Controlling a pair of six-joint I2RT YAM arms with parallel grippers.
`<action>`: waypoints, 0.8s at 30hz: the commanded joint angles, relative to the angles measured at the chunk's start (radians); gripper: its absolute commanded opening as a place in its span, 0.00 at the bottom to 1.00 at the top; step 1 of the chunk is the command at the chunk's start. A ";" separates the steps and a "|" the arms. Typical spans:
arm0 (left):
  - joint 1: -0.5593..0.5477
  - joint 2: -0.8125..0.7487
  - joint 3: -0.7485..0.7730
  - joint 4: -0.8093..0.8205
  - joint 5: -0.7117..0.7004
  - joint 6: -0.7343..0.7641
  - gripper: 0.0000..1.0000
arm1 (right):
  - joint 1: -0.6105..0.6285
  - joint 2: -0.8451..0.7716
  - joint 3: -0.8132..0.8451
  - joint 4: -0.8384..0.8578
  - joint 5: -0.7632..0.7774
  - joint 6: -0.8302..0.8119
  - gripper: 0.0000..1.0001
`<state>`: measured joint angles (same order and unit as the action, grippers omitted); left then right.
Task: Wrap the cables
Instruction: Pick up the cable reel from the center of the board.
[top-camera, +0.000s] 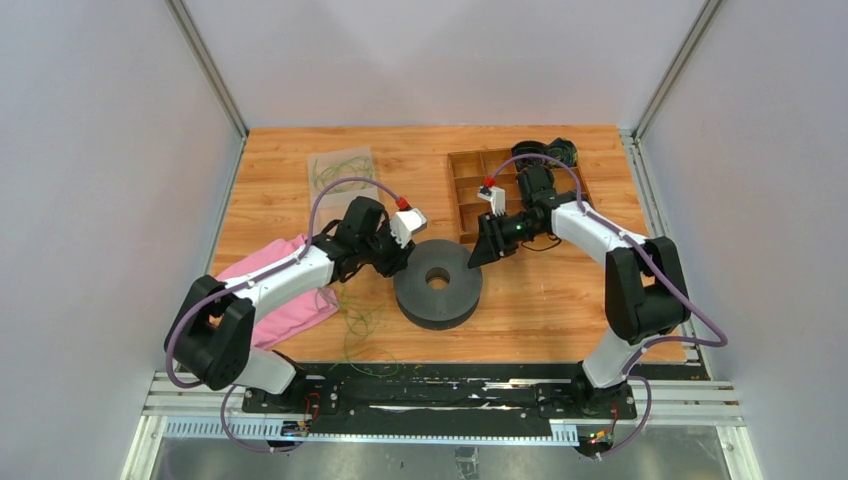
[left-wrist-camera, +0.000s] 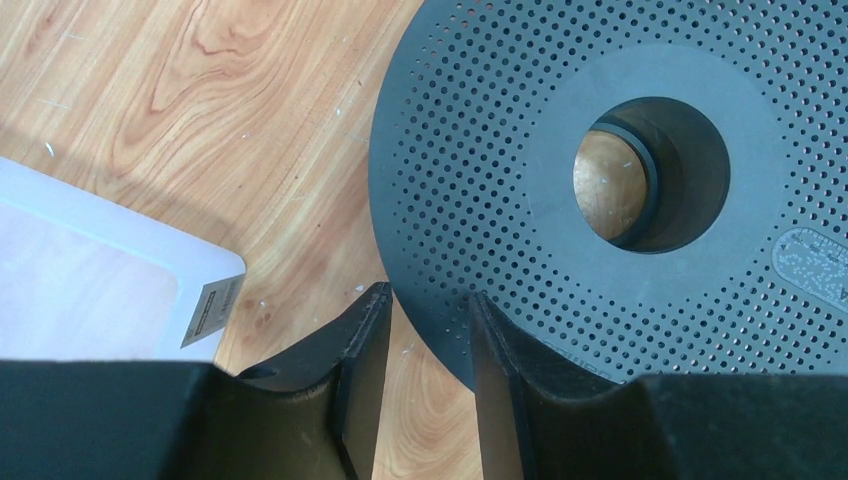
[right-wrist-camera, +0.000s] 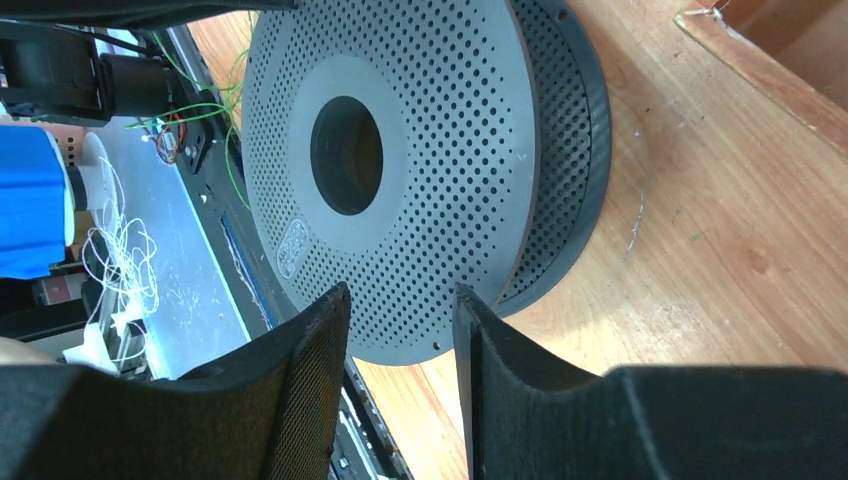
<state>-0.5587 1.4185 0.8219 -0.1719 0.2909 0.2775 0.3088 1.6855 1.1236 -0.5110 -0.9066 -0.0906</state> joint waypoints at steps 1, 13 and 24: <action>-0.004 0.014 -0.025 -0.003 -0.018 0.014 0.39 | -0.014 0.026 0.034 0.016 -0.010 0.038 0.41; -0.003 -0.165 -0.046 0.004 0.000 0.059 0.51 | -0.116 0.068 -0.019 0.078 0.047 0.122 0.55; -0.004 -0.220 -0.131 -0.069 0.039 0.177 0.62 | -0.072 0.144 -0.026 0.127 -0.118 0.140 0.58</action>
<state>-0.5587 1.2133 0.7319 -0.2150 0.2909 0.4011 0.2005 1.8076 1.1114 -0.4072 -0.9459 0.0368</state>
